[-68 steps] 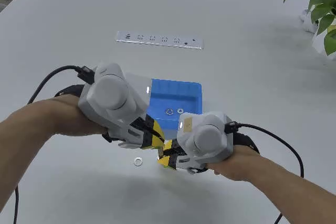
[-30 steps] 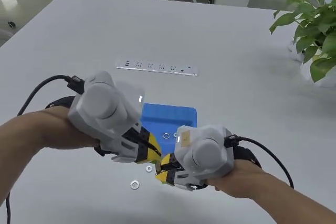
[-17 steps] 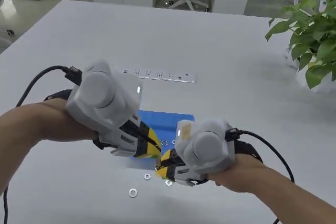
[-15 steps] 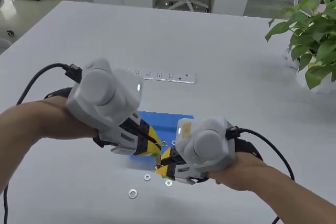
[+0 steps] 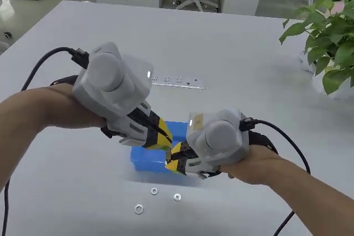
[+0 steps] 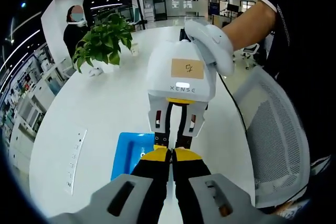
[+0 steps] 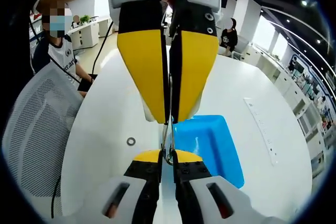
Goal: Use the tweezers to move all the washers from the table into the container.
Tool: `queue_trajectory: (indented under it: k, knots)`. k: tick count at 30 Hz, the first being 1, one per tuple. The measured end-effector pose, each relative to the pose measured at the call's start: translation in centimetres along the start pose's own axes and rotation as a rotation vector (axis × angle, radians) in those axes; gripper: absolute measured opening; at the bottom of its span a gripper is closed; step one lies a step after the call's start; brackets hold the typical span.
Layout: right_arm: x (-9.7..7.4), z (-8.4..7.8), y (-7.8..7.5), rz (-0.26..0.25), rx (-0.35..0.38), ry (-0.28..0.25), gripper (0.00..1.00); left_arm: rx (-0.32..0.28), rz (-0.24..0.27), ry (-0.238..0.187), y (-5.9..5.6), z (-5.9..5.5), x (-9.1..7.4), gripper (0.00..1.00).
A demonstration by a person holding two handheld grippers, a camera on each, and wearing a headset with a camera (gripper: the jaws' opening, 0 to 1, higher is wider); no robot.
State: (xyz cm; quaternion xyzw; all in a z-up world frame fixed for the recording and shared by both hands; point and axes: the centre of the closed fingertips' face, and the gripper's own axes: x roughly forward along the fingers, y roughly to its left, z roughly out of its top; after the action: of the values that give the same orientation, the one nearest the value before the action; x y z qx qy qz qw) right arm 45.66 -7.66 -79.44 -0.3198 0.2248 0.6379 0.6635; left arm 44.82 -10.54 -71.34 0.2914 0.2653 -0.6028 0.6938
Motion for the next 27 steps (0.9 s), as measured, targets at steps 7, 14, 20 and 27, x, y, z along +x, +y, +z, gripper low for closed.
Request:
queue_trajectory:
  k: [7,14,20,27]
  knots:
    - [0.2,-0.3,-1.6,-0.012,0.000,0.000,0.10,0.002,0.007,-0.002,1.4,-0.2,0.2,0.06]
    - [0.7,-0.9,-2.6,-0.012,0.001,0.003,0.10,0.008,0.006,0.002,2.6,-0.5,1.0,0.06]
    - [1.2,-1.7,-3.8,-0.012,0.007,0.003,0.10,0.011,0.009,0.002,3.8,-1.0,1.7,0.06]
    - [2.0,-2.6,-4.9,-0.012,0.014,0.006,0.10,0.012,0.007,0.003,5.0,-1.6,2.7,0.06]
